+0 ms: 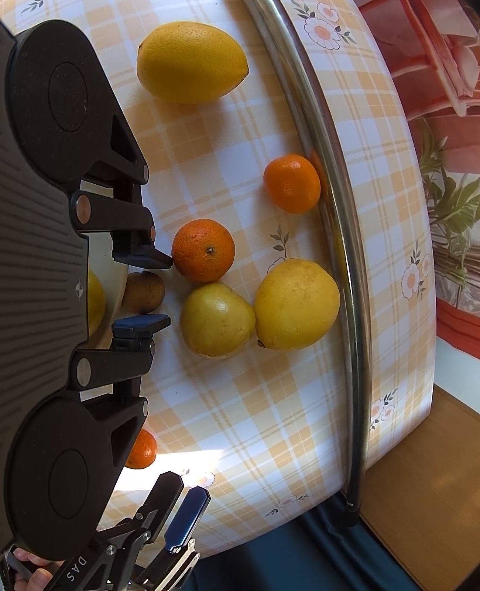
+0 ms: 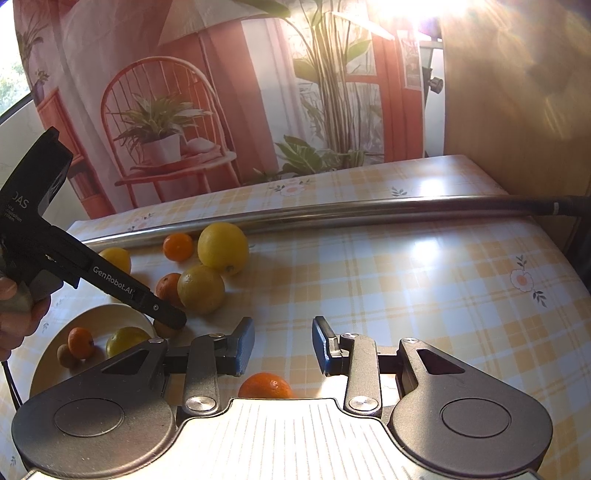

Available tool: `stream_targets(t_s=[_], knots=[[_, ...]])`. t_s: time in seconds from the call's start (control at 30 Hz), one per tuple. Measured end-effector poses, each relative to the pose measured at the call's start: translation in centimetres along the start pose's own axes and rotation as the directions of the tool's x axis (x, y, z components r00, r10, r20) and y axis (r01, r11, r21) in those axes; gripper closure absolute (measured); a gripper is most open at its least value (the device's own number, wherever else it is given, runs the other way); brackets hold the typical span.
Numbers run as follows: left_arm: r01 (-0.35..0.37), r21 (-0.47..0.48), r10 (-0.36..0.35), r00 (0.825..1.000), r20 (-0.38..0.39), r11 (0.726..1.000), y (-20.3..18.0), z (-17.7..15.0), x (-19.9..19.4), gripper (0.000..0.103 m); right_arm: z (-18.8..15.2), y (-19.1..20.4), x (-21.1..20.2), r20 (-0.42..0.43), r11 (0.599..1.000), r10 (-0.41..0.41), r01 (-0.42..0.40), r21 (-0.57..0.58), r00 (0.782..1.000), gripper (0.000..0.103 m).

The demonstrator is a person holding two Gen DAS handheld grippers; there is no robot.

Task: Organize fruits
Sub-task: 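Grasp a second brown kiwi with the left tool, then carry the kiwi toward the plate with the left tool while the right tool grasps another orange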

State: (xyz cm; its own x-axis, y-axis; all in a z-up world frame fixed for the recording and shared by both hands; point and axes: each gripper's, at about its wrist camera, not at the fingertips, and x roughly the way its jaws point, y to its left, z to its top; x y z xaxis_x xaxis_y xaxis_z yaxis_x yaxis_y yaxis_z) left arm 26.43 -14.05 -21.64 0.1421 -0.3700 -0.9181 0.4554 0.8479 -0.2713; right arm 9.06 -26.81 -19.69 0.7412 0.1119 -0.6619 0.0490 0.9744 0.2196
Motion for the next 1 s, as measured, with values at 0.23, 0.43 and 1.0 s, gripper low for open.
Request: stream_targets(t_s=[0.23,0.43,1.0], knots=[[-0.026,0.031,0.025,1.0,0.017,0.999,-0.5,-0.4,0.2,0.076,-0.1,-0.2,0.0,-0.003,1.0,0.001,-0.001,0.008,1.0,0.07],[-0.017,0.011,0.017,0.997,0.08,1.0,-0.4,-0.8,-1.2,0.077,-0.2,-0.3,0.0,-0.003,1.0,0.001,-0.001,0.01,1.0,0.07],[0.028,-0.011,-0.026,0.984,0.178,1.0,0.1,-1.9,-4.4,0.077,-0.3,-0.3,-0.2,-0.015,1.0,-0.004,0.005,0.012,1.0,0.07]])
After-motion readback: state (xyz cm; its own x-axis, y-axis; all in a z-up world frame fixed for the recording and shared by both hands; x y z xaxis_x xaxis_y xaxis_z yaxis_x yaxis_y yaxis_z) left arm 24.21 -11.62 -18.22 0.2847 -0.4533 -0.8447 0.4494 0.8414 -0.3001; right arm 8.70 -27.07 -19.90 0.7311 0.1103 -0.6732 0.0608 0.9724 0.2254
